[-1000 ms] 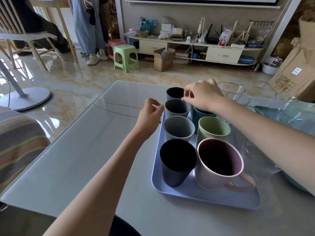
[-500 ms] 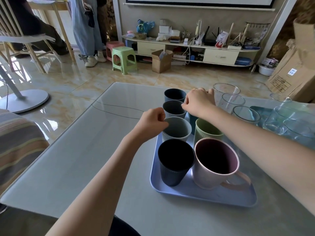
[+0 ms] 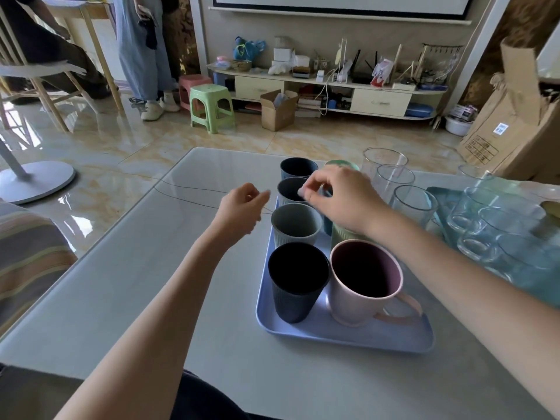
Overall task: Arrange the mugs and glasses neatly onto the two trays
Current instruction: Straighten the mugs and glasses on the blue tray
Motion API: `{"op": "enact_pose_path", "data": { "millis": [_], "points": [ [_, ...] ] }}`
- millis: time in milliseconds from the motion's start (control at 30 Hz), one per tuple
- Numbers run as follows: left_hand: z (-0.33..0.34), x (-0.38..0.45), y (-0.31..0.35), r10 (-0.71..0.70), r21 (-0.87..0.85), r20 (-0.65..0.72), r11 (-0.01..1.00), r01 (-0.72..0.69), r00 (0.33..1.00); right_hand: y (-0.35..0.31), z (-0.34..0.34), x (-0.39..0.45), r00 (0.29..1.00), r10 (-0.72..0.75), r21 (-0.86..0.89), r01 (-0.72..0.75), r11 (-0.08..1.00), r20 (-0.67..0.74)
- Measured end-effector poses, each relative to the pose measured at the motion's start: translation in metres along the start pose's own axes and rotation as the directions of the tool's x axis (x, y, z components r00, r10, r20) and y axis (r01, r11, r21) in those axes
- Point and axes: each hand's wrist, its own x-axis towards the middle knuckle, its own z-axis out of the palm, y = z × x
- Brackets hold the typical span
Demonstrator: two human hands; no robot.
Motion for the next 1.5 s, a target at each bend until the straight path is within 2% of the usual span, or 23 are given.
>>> {"op": "enact_pose_path", "data": {
  "millis": [33, 100, 167, 233, 333, 500, 567, 667, 767, 833, 900, 967, 1033, 1133, 1500],
  "points": [
    [-0.003, -0.002, -0.002, -0.019, -0.02, -0.022, 1.0, 0.019, 1.0, -0.009, -0.007, -0.013, 0.996, -0.039, 0.108, 0.03, 0.994, 0.081],
    [-0.007, -0.01, -0.005, -0.052, -0.014, -0.031, 0.999, 0.052, 0.998, -0.023, -0.016, -0.039, 0.959, -0.138, 0.168, 0.098, 0.981, 0.246],
    [-0.006, -0.019, -0.005, -0.085, 0.033, 0.024, 0.996, 0.084, 0.996, -0.031, -0.017, -0.061, 0.913, -0.198, 0.1, 0.173, 0.98, 0.357],
    [-0.003, -0.027, -0.001, -0.113, 0.056, 0.088, 0.993, 0.108, 0.99, -0.035, -0.01, -0.078, 0.885, -0.234, -0.038, 0.272, 0.961, 0.403],
    [0.003, -0.035, 0.008, -0.141, 0.013, 0.141, 0.99, 0.14, 0.98, -0.032, 0.005, -0.091, 0.884, -0.267, -0.18, 0.355, 0.917, 0.384],
    [0.004, -0.04, 0.013, -0.153, -0.025, 0.147, 0.987, 0.158, 0.977, -0.034, 0.019, -0.1, 0.907, -0.352, -0.213, 0.4, 0.891, 0.231],
    [0.003, -0.041, 0.013, -0.155, -0.015, 0.141, 0.987, 0.159, 0.978, -0.035, 0.022, -0.101, 0.914, -0.355, -0.232, 0.395, 0.889, 0.195],
    [0.001, -0.04, 0.011, -0.158, -0.008, 0.147, 0.987, 0.161, 0.976, -0.039, 0.021, -0.099, 0.913, -0.344, -0.23, 0.392, 0.891, 0.221],
    [0.0, -0.038, 0.007, -0.165, -0.024, 0.161, 0.985, 0.171, 0.973, -0.036, 0.013, -0.096, 0.933, -0.267, -0.153, 0.308, 0.939, 0.242],
    [-0.001, -0.036, 0.004, -0.179, -0.037, 0.162, 0.982, 0.187, 0.97, -0.031, 0.001, -0.098, 0.973, -0.182, -0.035, 0.189, 0.981, 0.142],
    [-0.003, -0.035, 0.002, -0.193, -0.01, 0.162, 0.98, 0.197, 0.968, -0.018, -0.013, -0.106, 0.994, -0.102, -0.043, 0.103, 0.994, 0.033],
    [-0.004, -0.035, 0.001, -0.198, 0.031, 0.169, 0.98, 0.196, 0.965, -0.006, -0.024, -0.119, 0.998, -0.027, -0.155, 0.037, 0.987, 0.064],
    [-0.003, -0.036, 0.001, -0.205, 0.059, 0.174, 0.979, 0.198, 0.963, 0.004, -0.024, -0.133, 0.986, 0.011, -0.251, 0.032, 0.967, 0.165],
    [-0.002, -0.039, 0.002, -0.23, 0.082, 0.204, 0.973, 0.218, 0.952, 0.011, -0.017, -0.146, 0.965, 0.041, -0.274, 0.032, 0.961, 0.258],
    [-0.014, -0.046, 0.001, -0.24, 0.005, 0.389, 0.966, 0.259, 0.889, 0.013, -0.005, -0.153, 0.977, 0.044, -0.249, 0.01, 0.968, 0.21]
  ]
}}
